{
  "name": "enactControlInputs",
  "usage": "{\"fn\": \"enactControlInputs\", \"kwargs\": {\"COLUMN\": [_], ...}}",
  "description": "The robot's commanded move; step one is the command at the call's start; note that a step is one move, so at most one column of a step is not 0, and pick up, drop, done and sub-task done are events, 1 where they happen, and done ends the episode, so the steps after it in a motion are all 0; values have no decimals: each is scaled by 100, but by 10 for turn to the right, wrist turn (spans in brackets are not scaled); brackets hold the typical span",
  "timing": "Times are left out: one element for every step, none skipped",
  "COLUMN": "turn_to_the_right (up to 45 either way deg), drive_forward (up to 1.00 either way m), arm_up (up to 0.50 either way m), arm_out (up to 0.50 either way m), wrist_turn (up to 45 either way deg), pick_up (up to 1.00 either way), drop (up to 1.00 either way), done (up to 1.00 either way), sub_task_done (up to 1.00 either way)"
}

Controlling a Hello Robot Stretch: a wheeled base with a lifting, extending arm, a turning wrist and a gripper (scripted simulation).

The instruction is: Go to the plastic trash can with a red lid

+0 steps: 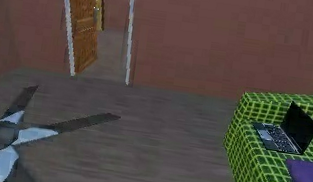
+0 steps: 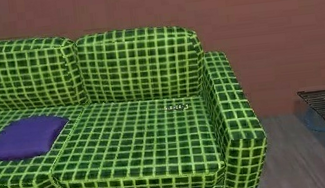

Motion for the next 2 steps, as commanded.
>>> {"fn": "enactControlInputs", "kwargs": {"turn_to_the_right": [0,0], "drive_forward": [100,75], "arm_up": [0,0], "arm_out": [0,0], "wrist_turn": [0,0], "pick_up": [0,0], "drop": [0,0], "done": [0,0], "sub_task_done": [0,0]}}
